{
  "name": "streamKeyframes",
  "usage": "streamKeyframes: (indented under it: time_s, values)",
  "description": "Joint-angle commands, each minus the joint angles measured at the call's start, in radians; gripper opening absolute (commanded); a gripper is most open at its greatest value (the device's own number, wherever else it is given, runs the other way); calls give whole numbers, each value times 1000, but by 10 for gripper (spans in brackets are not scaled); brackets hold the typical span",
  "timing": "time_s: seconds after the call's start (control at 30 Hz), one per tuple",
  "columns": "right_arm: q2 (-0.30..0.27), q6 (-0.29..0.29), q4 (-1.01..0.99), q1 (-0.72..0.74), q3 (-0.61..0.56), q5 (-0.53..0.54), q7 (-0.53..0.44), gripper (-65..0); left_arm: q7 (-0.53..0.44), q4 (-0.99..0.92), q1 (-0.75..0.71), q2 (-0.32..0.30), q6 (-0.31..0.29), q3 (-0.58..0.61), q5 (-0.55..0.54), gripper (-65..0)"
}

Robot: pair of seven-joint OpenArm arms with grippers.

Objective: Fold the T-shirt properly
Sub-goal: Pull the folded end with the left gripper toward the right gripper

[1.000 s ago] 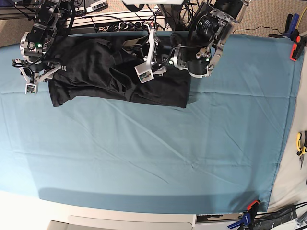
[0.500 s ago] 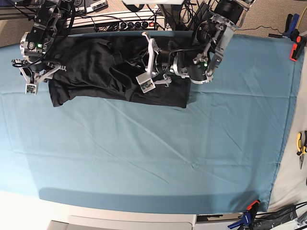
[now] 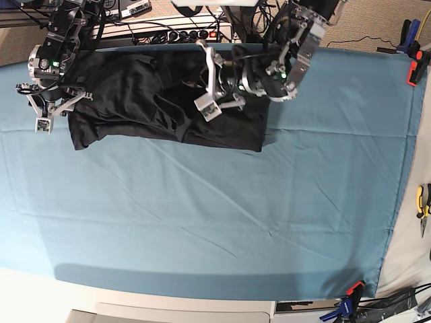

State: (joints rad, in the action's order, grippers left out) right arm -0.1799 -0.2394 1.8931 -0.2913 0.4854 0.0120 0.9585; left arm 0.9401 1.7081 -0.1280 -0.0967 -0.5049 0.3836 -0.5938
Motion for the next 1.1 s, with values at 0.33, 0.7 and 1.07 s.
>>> streamKeyframes:
  time_s: [0.33,0.7,1.07]
  values:
    - [-14,3,16,6,6,-1,-28,-395,36,18,-2,16,-42,0,-83,-650]
    - [-14,3,16,6,6,-2,-27,-395,-61,16,97,16,74,0,159,-650]
    - [-14,3,16,6,6,-2,-27,-395,-128,-66,98,52,156,0,235,-650]
